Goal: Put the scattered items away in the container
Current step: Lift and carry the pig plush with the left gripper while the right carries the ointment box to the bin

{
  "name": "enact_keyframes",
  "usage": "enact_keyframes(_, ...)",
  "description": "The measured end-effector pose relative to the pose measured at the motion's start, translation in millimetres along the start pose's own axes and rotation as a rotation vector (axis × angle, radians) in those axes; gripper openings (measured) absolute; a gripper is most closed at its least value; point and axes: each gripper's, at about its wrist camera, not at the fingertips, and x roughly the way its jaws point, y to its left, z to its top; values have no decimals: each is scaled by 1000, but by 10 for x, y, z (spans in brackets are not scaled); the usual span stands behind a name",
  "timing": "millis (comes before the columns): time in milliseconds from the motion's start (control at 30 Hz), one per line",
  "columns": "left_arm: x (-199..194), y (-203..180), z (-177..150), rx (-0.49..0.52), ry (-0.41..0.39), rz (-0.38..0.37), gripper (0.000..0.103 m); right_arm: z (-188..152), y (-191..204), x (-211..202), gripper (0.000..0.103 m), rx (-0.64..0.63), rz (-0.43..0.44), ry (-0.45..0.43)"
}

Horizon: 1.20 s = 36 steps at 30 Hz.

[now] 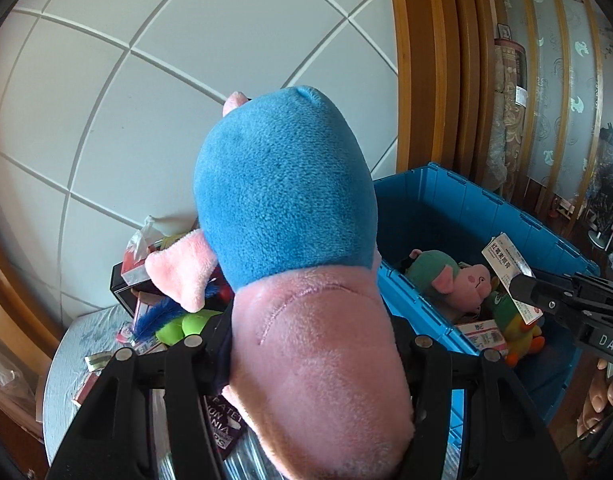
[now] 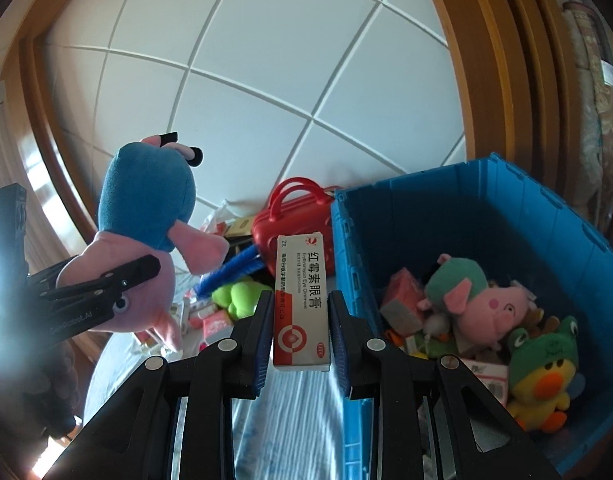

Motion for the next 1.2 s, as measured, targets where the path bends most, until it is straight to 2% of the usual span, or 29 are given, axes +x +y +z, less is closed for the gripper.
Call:
enact_keyframes(633,761,-1106,704,137,-2,-141,57,119,-1018,-61,26,126,-147,-31)
enact_keyframes(933,1143,-1502,849,190,28,-186,57,74,-1502,-71,26,196,-226,-34)
enact_keyframes(1200,1429,-1720,946,215,55,-209,57,36,-1771,-47,26,240,-263,-30)
